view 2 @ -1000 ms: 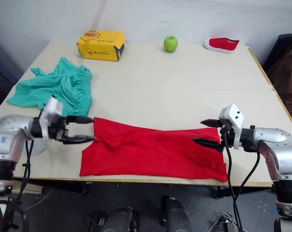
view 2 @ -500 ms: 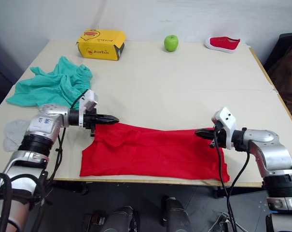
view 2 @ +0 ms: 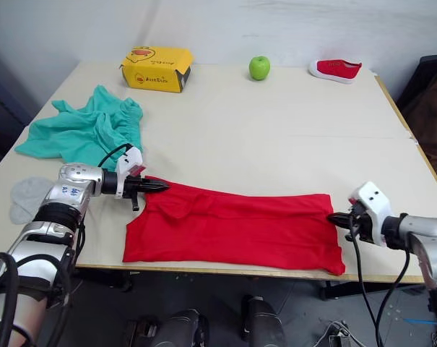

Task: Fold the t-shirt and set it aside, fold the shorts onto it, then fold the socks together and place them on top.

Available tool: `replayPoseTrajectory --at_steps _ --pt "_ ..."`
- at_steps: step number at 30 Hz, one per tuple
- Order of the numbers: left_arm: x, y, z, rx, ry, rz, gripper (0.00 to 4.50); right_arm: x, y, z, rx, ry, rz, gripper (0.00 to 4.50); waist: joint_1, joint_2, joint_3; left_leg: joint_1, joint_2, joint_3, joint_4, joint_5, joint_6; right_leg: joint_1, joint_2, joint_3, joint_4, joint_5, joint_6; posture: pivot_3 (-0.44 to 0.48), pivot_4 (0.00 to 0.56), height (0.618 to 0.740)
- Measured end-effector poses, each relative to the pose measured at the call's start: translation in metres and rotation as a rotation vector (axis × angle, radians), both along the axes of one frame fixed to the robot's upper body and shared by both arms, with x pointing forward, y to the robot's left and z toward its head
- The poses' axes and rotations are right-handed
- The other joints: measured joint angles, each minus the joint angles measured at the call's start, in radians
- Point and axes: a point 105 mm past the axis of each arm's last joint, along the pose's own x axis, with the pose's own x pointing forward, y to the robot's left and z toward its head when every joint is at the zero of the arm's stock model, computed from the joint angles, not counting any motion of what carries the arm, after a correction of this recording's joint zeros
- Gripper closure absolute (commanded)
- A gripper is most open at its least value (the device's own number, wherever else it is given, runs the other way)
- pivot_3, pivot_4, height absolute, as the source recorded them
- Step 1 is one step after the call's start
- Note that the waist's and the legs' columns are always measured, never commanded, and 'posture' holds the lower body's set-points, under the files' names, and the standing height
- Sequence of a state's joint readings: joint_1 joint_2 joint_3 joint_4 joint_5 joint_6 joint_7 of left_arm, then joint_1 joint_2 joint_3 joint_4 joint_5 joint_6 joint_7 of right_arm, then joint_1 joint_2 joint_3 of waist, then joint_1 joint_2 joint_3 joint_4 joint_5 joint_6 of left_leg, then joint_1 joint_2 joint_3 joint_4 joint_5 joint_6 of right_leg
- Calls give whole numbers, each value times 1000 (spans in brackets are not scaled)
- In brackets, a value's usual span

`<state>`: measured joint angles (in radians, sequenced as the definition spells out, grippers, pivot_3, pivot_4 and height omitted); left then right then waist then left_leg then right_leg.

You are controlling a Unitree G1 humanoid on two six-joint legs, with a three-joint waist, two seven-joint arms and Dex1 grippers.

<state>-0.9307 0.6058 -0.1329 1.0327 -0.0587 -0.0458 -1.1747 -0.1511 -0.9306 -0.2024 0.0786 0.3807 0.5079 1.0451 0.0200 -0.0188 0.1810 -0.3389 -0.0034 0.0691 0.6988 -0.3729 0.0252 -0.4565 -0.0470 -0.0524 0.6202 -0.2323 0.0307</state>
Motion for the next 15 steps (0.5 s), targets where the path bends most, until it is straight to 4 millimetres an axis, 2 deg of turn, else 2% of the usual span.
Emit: replayPoseTrajectory --at_steps 3,5,10,13,15 --pt "1 -5 0 -19 5 0 4500 -3 15 15 34 -33 55 4462 -7 0 0 1 0 0 -1 0 0 0 0 0 0 0 0 0 150 740" --pt "1 -8 0 -31 11 -5 4500 -3 21 18 35 -40 72 4462 -7 0 0 1 0 0 -1 0 -2 0 0 0 0 0 0 0 150 740" --pt "0 -12 2 -45 20 -23 4500 3 29 2 35 -7 54 4462 -5 0 0 -1 0 0 -1 1 -2 -2 0 0 1 0 0 0 150 740" --pt "0 -17 5 -46 12 -45 4500 4 26 -11 8 41 27 4462 0 0 0 -5 0 0 -1 1 -2 -6 0 0 3 0 0 0 150 740" --pt "-1 -17 5 -42 11 -50 4500 3 24 -11 -13 48 27 4462 1 0 0 -5 0 0 0 1 -2 -5 1 -1 2 0 0 0 150 740"
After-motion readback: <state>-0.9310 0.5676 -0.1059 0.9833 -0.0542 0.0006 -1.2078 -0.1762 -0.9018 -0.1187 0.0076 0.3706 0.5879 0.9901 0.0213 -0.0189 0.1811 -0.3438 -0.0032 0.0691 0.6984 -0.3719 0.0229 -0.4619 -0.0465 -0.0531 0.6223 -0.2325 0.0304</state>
